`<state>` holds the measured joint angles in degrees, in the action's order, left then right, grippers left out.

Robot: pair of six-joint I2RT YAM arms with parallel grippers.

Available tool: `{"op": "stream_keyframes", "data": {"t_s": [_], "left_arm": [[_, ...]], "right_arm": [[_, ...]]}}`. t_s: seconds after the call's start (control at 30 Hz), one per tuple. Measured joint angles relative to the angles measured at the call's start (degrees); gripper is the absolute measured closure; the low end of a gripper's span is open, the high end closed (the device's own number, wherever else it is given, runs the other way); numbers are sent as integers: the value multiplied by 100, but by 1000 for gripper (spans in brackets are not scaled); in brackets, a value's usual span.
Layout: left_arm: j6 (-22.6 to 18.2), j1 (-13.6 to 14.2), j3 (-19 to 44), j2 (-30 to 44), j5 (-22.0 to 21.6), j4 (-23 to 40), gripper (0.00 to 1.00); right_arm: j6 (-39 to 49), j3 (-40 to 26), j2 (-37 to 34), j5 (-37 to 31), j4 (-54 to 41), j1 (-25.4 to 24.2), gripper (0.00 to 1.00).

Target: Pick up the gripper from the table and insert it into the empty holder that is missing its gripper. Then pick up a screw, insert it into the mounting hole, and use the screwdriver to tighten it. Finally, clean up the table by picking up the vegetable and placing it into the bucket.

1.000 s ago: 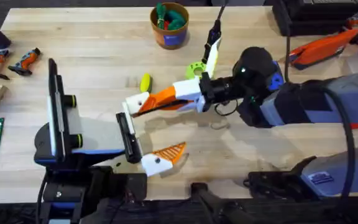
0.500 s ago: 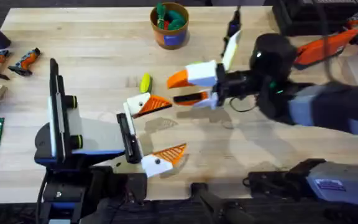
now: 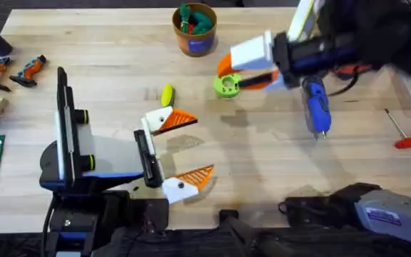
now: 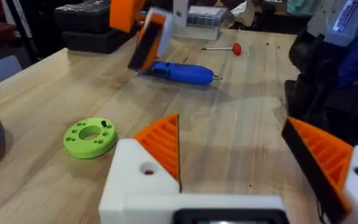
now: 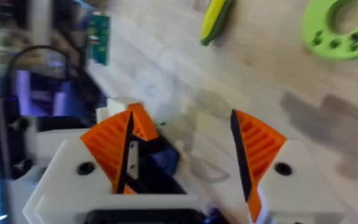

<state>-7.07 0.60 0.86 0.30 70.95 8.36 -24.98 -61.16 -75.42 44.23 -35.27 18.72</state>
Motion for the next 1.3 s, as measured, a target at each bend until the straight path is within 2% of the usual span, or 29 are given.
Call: {"op": "stream_keyframes", "data": {"t_s": [0.1,0.27,0.47,0.6,0.87,1.3], "left_arm": [[0,0,0,0,1,0,14],[0,0,0,0,0,0,14],[0,0,0,0,1,0,14],[0,0,0,0,1,0,14],[0,0,0,1,1,0,15],[0,0,0,1,1,0,15]], "right_arm": [[604,-778,-164,-785,-819,113,161],[1226,-1714,-595,-2159,-1940,449,161],[1592,-2486,-1308,-3660,-2691,964,185],[1709,-2643,-1709,-4342,-2719,1208,187],[1910,-2643,-2262,-4866,-2630,1318,265],[2290,-2645,-2997,-4959,-2058,1298,303]]}}
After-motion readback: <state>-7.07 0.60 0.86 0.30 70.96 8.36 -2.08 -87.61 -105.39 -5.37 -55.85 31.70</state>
